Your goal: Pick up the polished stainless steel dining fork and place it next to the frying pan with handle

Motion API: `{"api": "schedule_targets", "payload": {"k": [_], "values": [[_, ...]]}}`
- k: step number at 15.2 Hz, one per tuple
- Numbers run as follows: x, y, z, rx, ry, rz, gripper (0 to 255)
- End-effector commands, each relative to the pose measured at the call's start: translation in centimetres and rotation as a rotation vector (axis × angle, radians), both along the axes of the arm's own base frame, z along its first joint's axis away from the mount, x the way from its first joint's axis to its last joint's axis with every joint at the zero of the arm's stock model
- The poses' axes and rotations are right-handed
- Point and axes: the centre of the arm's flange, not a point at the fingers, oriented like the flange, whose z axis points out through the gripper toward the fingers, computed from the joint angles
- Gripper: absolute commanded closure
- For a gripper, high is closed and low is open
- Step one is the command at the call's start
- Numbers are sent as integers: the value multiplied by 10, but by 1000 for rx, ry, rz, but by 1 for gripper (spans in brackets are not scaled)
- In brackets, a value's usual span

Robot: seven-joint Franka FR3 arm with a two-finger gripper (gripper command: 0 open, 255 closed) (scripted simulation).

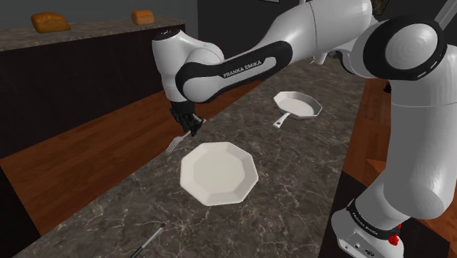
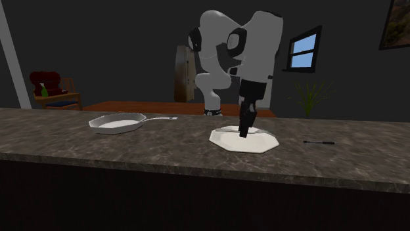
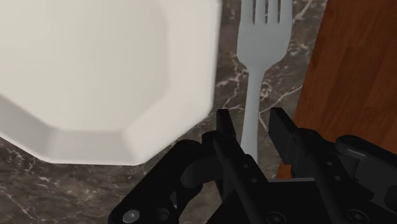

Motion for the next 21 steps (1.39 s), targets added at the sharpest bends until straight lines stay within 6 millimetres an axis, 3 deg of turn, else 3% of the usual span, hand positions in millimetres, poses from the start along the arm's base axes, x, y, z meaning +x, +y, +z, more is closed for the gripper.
{"api": "schedule_targets", "payload": {"k": [1, 11, 21], "values": [[0, 0, 11, 0, 0, 0, 255], [0, 0, 61, 0, 0, 0, 255], [-17, -130, 61, 0, 0, 0, 255]]}}
